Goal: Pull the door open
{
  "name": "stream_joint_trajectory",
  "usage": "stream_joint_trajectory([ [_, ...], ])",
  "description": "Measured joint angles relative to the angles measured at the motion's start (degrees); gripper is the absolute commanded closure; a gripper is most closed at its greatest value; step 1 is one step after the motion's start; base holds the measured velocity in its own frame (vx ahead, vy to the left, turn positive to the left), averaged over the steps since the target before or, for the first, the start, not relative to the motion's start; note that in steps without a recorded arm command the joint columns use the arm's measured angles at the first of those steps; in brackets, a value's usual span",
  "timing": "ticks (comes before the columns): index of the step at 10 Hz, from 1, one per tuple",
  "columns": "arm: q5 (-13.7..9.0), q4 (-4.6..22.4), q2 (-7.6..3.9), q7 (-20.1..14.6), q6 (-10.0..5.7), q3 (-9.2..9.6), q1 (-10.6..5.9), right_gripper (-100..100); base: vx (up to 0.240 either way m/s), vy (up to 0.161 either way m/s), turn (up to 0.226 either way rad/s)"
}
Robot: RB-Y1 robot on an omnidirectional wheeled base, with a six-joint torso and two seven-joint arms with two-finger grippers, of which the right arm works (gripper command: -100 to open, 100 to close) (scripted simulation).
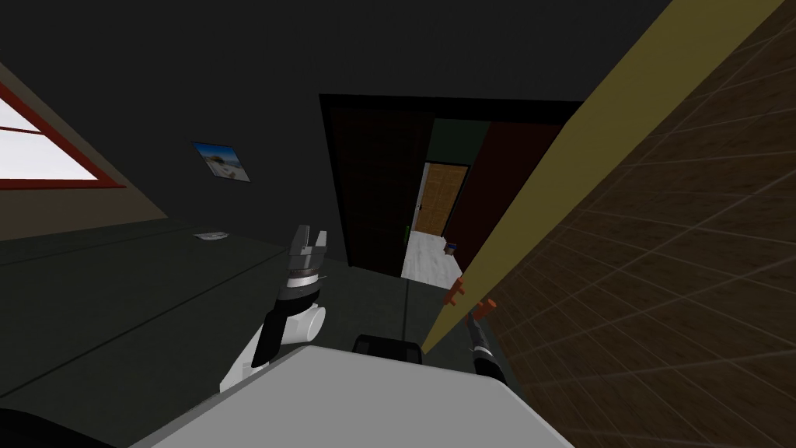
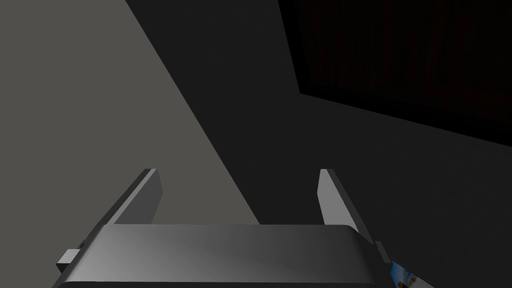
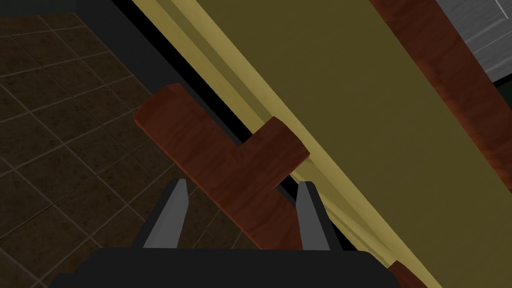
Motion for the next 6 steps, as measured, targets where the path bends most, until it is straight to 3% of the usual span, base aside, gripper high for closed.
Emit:
stream_joint_trajectory([
  [1, -0.09, 1.43, -0.34, -0.49, -0.7, 0.15, -0.63, 100, -0.025, -0.039, 0.057],
  [6, -0.41, 2.47, -0.43, -1.62, -1.23, 0.47, -1.13, 100, -0.002, -0.006, 0.004],
])
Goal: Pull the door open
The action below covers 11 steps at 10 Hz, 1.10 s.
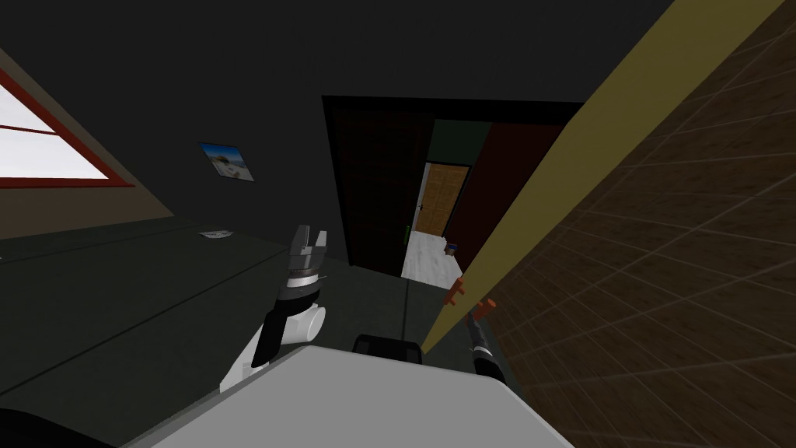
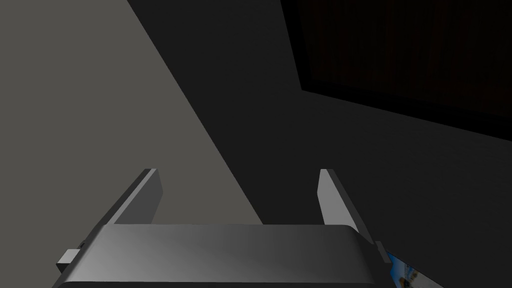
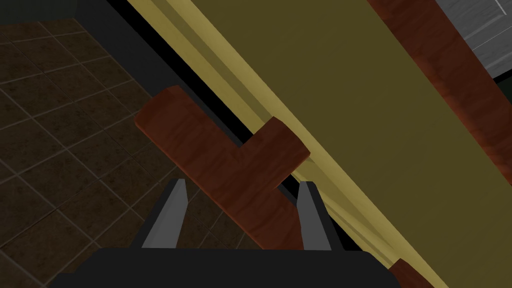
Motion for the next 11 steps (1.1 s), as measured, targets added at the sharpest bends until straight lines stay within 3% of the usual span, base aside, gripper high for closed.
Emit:
stream_joint_trajectory([
  [3, -0.11, -3.11, 0.48, 0.09, 1.57, 0.02, 1.54, 100, -0.012, -0.012, 0.011],
  [6, -0.49, -0.44, -0.05, -1.12, -0.05, 0.26, 0.49, 100, -0.031, -0.032, 0.048],
  [7, -0.53, -2.44, 0.23, -1.06, 0.78, 0.29, 1.61, 100, -0.001, -0.009, -0.02],
  [9, -0.7, -1.48, -0.05, -1.78, 0.65, 0.47, 1.09, 100, -0.018, -0.014, 0.035],
  [11, -0.75, -3.69, 0.27, -1.84, 1.45, 0.52, 2.26, 100, -0.003, -0.004, 0.001],
])
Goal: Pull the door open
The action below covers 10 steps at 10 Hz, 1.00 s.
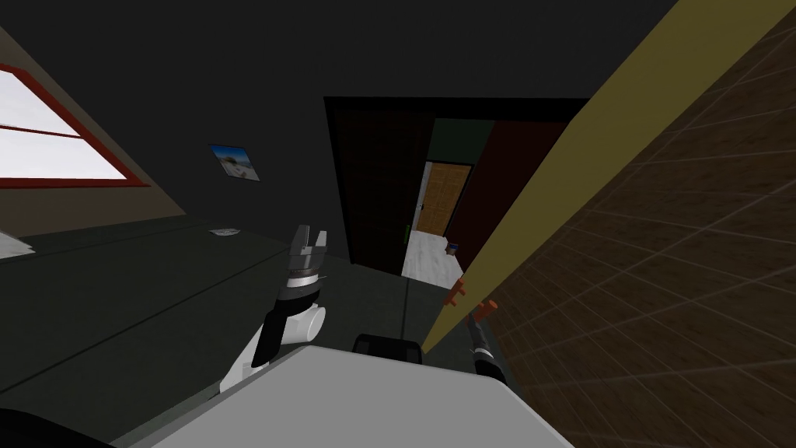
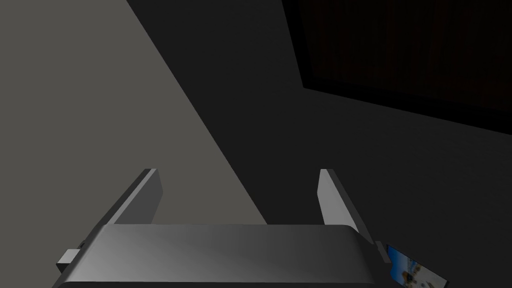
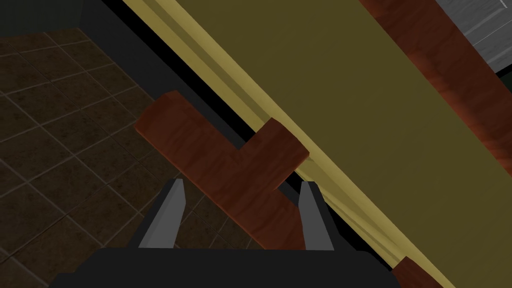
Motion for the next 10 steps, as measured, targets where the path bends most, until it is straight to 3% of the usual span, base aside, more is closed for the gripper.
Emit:
stream_joint_trajectory([
  [3, -0.22, 2.93, -0.47, -0.91, -0.94, 0.3, -1.75, 100, -0.02, -0.017, 0.028],
  [4, -0.22, 2.78, -0.42, -0.94, -1.11, 0.33, -1.5, 100, 0.002, -0.01, -0.004],
  [5, -0.18, 4.65, -0.64, -1.17, -2.02, 0.48, -2.35, 100, 0.0, -0.005, 0.02],
  [7, -0.19, 1.93, -0.46, -1.07, -0.65, 0.47, -0.9, 100, -0.004, -0.009, 0.008],
  [8, -0.3, 2.76, -0.53, -1.47, -1.0, 0.65, -1.35, 100, -0.015, -0.029, 0.021],
  [9, -0.41, -0.63, 0.08, -1.13, 0.48, 0.51, 0.3, 100, -0.009, -0.008, 0.011],
  [10, -0.44, 0.65, 0.01, -1.33, -0.09, 0.6, -0.36, 100, -0.009, -0.002, 0.025],
])
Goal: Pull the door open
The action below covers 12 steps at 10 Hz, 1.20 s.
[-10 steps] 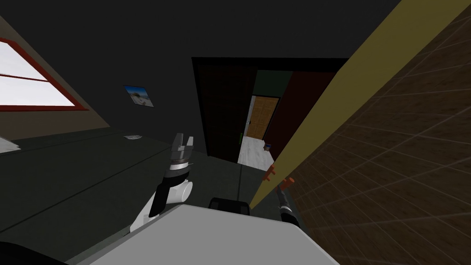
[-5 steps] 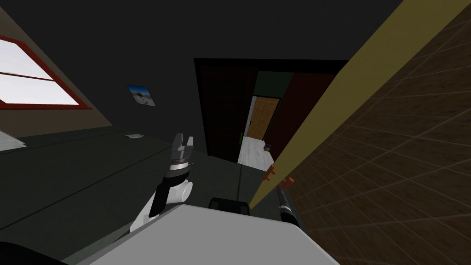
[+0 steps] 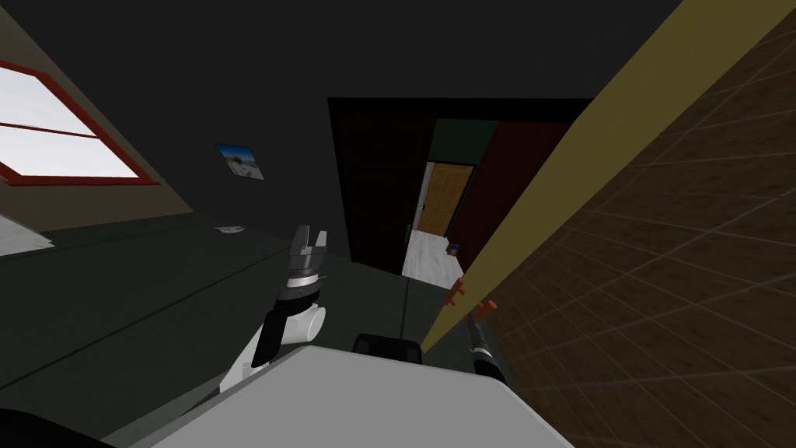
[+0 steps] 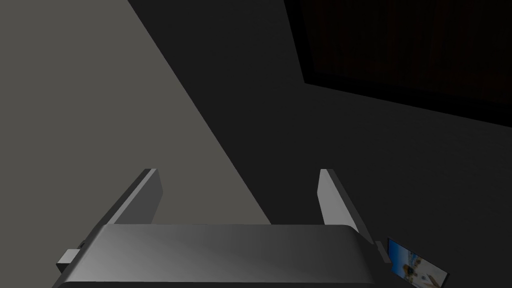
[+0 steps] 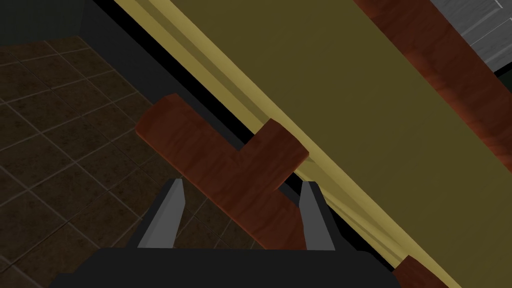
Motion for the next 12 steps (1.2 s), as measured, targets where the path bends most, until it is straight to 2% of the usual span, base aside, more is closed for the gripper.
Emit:
stream_joint_trajectory([
  [1, -0.01, 1.93, -0.24, -0.26, -1.07, 0.02, -0.85, 100, -0.006, 0.009, -0.011],
  [2, 0.01, 1.73, -0.35, -0.27, -0.86, 0.06, -0.85, 100, 0.008, 0.001, 0.002],
  [3, 0.06, 0.02, -0.25, -0.22, -0.26, 0.12, 0.2, 100, 0.01, -0.008, 0.013],
  [4, 0.08, 0.77, -0.19, -0.22, -0.74, 0.12, -0.06, 100, -0.001, -0.005, 0.011],
  [5, 0.07, -1.01, 0.0, -0.06, -0.02, 0.07, 0.89, 100, -0.005, -0.006, -0.017],
  [7, 0.04, -0.49, 0.1, 0.17, 0.22, -0.03, 0.23, 100, -0.038, -0.002, 0.037],
  [9, -0.17, -1.42, -0.44, -0.3, 0.3, 0.2, 1.12, 100, -0.067, -0.048, 0.039],
  [10, -0.2, -0.16, -0.73, -0.8, -0.32, 0.48, 0.58, 100, -0.033, -0.057, 0.024],
  [11, -0.21, -1.23, -0.55, -0.8, 0.03, 0.54, 1.24, 100, -0.007, -0.018, -0.003],
  [12, -0.2, -1.12, -0.53, -0.84, 0.02, 0.61, 1.2, 100, -0.006, -0.015, 0.03],
])
